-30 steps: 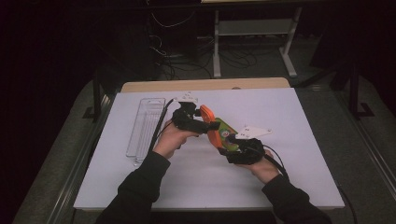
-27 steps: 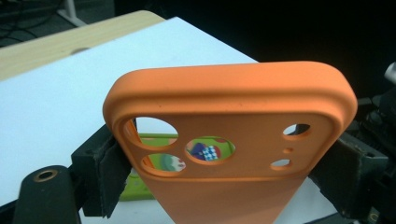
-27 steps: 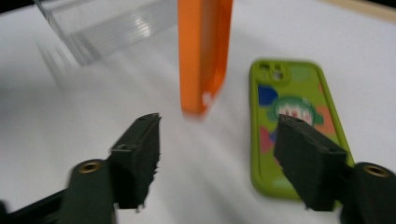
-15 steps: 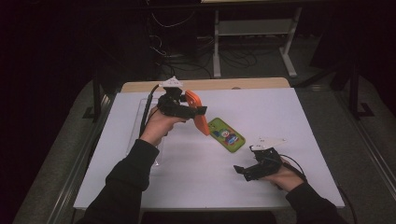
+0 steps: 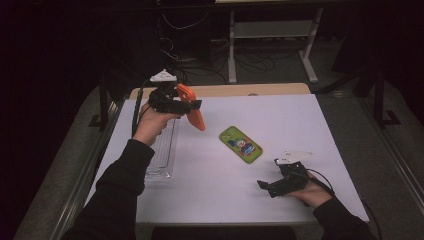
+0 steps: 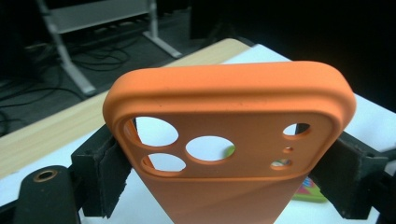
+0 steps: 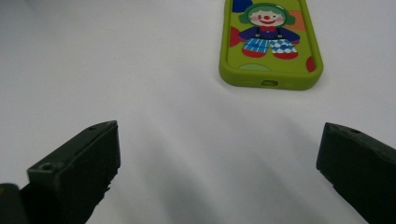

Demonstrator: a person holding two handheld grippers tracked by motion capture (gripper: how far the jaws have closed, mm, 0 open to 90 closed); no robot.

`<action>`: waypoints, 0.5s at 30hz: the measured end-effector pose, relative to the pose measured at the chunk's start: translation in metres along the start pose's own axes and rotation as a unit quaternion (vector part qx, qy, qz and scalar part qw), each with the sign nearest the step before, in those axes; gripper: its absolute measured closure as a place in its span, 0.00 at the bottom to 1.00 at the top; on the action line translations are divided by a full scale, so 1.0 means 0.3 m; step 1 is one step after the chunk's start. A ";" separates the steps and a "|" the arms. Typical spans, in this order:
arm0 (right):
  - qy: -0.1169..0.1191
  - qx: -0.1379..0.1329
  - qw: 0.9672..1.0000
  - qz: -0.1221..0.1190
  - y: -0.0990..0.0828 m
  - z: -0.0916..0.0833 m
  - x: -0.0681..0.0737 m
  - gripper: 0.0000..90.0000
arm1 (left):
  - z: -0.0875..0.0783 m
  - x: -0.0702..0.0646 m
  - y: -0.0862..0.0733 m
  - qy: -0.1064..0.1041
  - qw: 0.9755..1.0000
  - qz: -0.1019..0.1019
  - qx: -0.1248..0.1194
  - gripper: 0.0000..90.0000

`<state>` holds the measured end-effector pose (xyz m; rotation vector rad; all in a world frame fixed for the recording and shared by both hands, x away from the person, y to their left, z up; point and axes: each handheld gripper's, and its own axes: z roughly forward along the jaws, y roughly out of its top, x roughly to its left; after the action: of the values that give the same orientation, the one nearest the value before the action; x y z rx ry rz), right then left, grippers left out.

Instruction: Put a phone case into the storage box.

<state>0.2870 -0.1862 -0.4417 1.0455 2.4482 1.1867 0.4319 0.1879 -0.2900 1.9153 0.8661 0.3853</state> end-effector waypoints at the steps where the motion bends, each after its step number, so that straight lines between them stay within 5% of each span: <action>1: 0.000 0.002 1.000 -0.004 -0.001 0.002 0.001 0.00 | -0.005 0.011 0.003 0.009 1.000 0.000 -0.001 0.16; 10: 0.002 0.006 1.000 -0.004 -0.001 0.007 0.006 0.00 | -0.046 0.114 0.029 0.094 0.996 -0.001 0.001 0.16; 15: 0.003 0.007 1.000 -0.005 -0.002 0.008 0.005 0.00 | -0.044 0.177 0.022 0.157 0.987 -0.023 0.006 0.16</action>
<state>0.2866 -0.1841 -0.4435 1.0346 2.4665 1.1747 0.4638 0.2323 -0.2827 1.8706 1.1162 0.6682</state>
